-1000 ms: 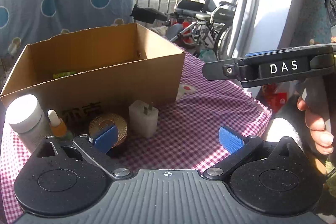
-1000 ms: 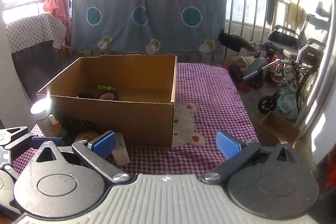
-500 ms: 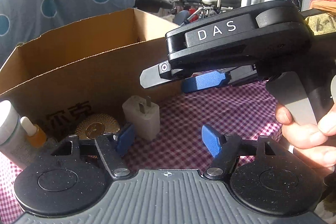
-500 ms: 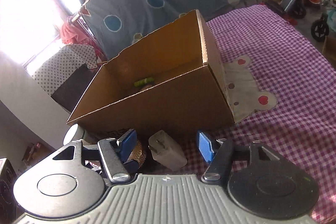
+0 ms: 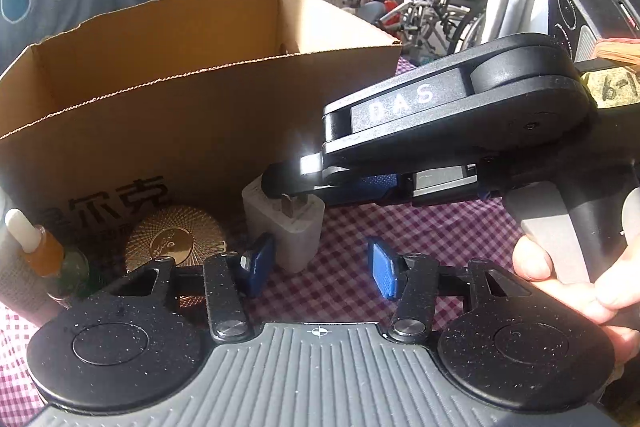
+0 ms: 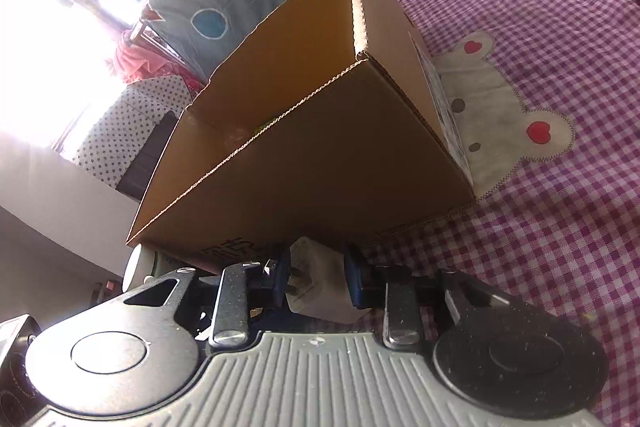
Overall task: Organize rigid objects
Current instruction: 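Move the right gripper to the white charger plug, then close the right gripper around the white charger plug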
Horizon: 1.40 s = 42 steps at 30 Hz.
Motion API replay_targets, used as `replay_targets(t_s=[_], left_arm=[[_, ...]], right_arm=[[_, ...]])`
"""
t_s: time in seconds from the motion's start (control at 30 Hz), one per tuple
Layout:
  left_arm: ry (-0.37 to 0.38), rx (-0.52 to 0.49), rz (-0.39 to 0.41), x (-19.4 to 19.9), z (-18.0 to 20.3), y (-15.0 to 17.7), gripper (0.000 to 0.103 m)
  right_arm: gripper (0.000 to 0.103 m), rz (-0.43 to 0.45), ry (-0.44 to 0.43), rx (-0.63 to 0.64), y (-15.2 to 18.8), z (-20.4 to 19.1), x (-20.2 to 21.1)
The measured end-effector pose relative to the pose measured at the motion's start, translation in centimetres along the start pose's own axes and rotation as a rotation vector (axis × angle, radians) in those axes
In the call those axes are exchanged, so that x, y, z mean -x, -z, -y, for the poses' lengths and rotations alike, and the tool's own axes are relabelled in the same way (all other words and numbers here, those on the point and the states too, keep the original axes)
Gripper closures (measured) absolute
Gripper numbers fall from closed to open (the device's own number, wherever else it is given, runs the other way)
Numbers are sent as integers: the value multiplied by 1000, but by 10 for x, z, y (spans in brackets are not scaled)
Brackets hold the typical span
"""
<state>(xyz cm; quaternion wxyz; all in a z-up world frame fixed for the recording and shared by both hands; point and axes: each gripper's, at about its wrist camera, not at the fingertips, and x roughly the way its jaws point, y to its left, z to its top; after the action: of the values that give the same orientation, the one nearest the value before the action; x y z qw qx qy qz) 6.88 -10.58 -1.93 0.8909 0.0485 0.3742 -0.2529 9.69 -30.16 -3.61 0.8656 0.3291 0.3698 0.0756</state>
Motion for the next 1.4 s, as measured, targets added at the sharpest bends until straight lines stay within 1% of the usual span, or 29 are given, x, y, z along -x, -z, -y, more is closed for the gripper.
replay_targets(t_s=[0.1,0.3,0.43,0.57,0.67,0.77,0.83,1.07,1.2,1.33,1.4], left_arm=[[48,3,4,3,4,0,53],[122,-15,3,12,18,6,53],[161,-45,9,15,29,11,53],[148,-93,40,20,34,15,53],[114,-126,74,26,34,16,50],[83,-141,73,22,33,15,49],[76,-146,63,17,31,13,48],[69,-202,41,-6,33,12,48],[84,-200,33,-14,29,12,49],[106,-188,39,-16,29,13,56],[98,-193,47,-16,31,15,56]], right_arm=[[73,-1,6,-12,3,4,10],[73,10,36,-49,17,19,39],[73,22,50,-78,26,32,54],[72,47,51,-77,29,37,63],[71,76,57,-55,29,37,77],[70,86,70,-39,24,33,82],[69,89,77,-42,24,34,85],[69,62,69,-66,27,39,77],[69,58,61,-62,27,38,77],[69,49,51,-61,25,39,74],[69,46,50,-69,24,41,72]])
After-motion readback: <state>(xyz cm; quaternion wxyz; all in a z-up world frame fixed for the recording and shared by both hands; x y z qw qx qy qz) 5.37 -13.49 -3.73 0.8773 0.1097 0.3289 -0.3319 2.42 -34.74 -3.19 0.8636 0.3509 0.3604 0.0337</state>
